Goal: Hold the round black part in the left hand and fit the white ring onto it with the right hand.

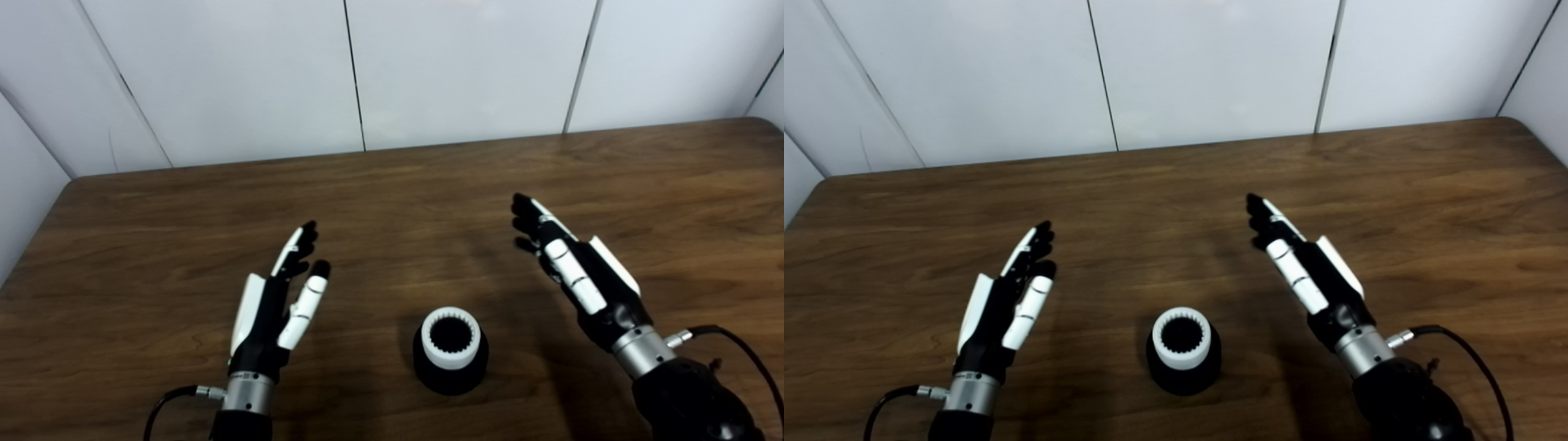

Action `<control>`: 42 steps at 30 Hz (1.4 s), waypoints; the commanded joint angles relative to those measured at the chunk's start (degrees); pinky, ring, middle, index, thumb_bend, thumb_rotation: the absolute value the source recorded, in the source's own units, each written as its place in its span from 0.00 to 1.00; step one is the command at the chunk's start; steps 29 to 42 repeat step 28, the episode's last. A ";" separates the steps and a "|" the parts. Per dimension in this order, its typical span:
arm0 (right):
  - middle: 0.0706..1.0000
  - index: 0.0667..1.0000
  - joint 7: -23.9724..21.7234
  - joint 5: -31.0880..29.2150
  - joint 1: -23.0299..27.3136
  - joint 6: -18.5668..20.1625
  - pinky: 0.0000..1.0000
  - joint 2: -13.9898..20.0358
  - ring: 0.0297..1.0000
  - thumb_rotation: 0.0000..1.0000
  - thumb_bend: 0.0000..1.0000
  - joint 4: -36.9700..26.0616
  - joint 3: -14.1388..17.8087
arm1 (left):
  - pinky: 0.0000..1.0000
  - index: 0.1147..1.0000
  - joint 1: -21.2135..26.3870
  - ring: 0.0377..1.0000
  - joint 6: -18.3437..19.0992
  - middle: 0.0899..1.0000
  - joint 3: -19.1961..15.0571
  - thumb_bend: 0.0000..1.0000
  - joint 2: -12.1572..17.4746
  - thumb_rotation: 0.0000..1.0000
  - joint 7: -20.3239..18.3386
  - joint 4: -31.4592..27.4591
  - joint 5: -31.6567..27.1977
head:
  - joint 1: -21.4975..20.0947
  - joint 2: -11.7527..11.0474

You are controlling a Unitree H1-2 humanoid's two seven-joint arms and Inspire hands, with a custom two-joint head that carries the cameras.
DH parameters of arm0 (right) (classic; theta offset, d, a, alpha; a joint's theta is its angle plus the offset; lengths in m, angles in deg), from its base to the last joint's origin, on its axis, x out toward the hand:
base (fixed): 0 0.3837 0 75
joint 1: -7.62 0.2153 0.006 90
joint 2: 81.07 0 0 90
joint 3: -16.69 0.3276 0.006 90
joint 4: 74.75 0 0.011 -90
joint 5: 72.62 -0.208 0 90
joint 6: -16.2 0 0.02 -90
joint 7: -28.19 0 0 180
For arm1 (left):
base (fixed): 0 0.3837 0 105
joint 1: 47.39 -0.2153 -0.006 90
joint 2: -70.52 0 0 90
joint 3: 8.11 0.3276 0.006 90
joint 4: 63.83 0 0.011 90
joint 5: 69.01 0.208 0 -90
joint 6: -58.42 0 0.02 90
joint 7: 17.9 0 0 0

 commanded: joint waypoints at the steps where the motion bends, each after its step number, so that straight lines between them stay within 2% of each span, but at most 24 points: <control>1: 0.95 0.93 1.23 -2.27 0.65 -0.67 0.92 -1.12 0.95 0.94 0.44 -1.39 0.82 | 0.83 0.93 -1.93 0.90 -3.19 0.92 -0.83 0.55 -2.17 0.99 2.28 -0.13 -2.33 | -0.10 -0.06; 9: 0.93 0.91 4.27 -7.51 -0.80 -2.59 0.91 -3.61 0.93 0.88 0.40 0.18 2.34 | 0.88 0.93 -2.47 0.90 -4.50 0.92 -2.88 0.57 -2.83 1.00 4.73 1.55 -7.12 | -0.11 -0.40; 15: 0.93 0.91 5.72 -7.97 -1.76 -3.81 0.92 -3.43 0.94 0.87 0.41 0.60 1.48 | 0.89 0.93 -2.75 0.90 -5.53 0.92 -2.85 0.55 -2.51 0.96 4.85 2.42 -8.86 | -0.01 -0.42; 19: 0.93 0.91 6.28 -8.69 -1.94 -4.38 0.92 -3.58 0.94 0.85 0.42 0.85 1.49 | 0.90 0.94 -2.91 0.91 -4.79 0.93 -3.03 0.58 -2.57 0.93 4.64 1.94 -10.26 | -0.01 -0.42; 28: 0.95 0.91 8.28 -9.66 -2.01 -4.81 0.93 -3.89 0.96 0.82 0.46 1.04 1.61 | 0.89 0.93 -3.03 0.89 -4.28 0.91 -3.60 0.56 -2.61 0.89 4.95 1.37 -11.62 | 0.27 -0.45; 42: 0.95 0.91 8.28 -9.66 -2.01 -4.81 0.93 -3.89 0.96 0.82 0.46 1.04 1.61 | 0.89 0.93 -3.03 0.89 -4.28 0.91 -3.60 0.56 -2.61 0.89 4.95 1.37 -11.62 | 0.27 -0.45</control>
